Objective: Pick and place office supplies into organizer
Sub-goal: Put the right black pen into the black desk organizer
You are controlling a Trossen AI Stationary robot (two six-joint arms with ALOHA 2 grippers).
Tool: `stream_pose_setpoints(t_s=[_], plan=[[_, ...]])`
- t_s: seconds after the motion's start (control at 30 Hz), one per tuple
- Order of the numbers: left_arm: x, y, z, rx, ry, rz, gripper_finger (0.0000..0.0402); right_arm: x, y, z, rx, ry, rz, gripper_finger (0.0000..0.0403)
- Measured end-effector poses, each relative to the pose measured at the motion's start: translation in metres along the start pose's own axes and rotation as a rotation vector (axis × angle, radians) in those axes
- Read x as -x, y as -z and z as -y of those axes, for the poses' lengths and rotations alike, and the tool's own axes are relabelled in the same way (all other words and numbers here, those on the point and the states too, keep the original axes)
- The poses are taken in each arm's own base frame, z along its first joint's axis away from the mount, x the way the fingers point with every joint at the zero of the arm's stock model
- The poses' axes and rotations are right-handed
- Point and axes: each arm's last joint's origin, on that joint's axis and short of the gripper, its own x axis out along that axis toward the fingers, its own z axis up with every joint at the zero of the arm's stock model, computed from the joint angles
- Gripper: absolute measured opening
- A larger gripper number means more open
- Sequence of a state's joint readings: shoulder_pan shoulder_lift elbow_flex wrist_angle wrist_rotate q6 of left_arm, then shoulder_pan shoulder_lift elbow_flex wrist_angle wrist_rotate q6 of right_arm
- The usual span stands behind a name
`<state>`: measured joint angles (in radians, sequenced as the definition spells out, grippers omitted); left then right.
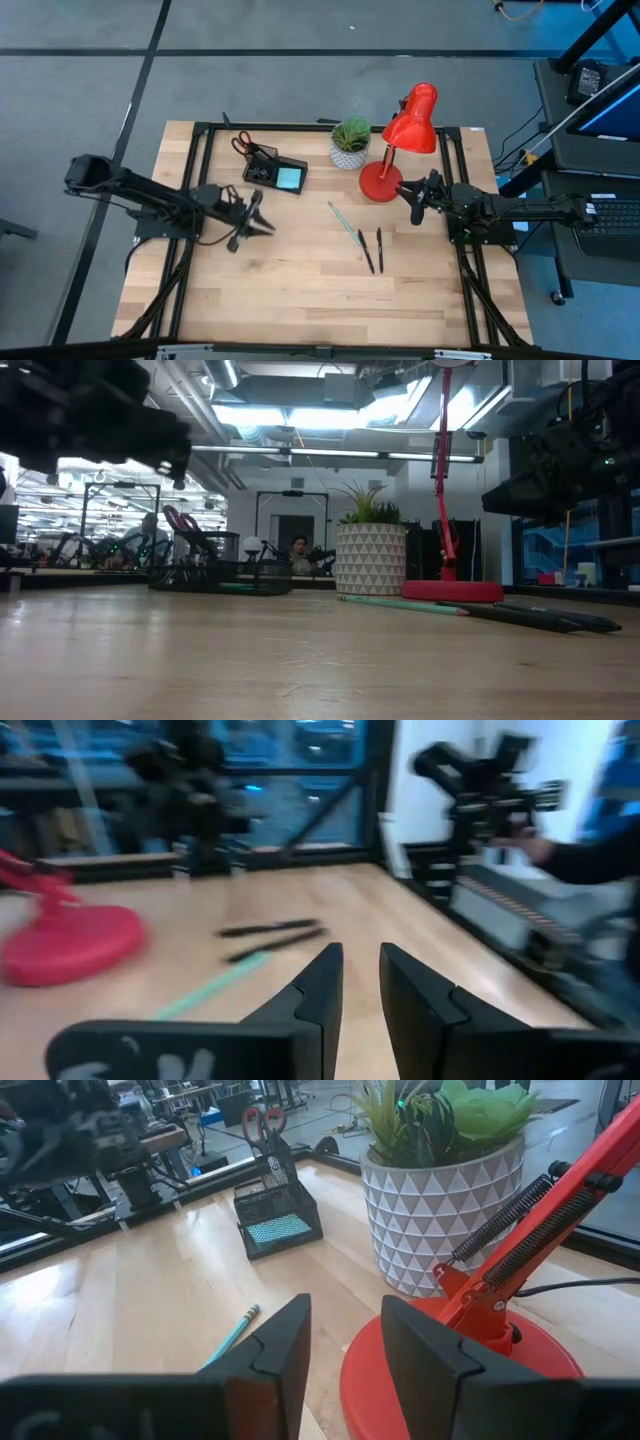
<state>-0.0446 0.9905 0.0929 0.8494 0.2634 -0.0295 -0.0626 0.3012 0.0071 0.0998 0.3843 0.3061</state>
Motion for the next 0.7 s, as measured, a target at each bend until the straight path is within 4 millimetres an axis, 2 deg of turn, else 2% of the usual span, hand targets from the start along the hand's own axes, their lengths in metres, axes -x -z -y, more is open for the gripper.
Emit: stream_pose_setpoints(t_s=[0.17,0.37,0.7], plan=[[0.002,0.011,0.022,0.082,0.092,-0.046,0.0063,0.0,0.0,0.0,-0.002,0.0,-0.004,0.0127],[0.001,0.013,0.041,0.022,0.161,-0.046,0.0063,0.0,0.002,0.0,-0.052,-0.016,-0.025,0.0128],[0.002,0.014,0.052,-0.007,0.038,-0.048,0.0063,0.0,0.0,-0.001,-0.085,-0.023,-0.002,0.0161]])
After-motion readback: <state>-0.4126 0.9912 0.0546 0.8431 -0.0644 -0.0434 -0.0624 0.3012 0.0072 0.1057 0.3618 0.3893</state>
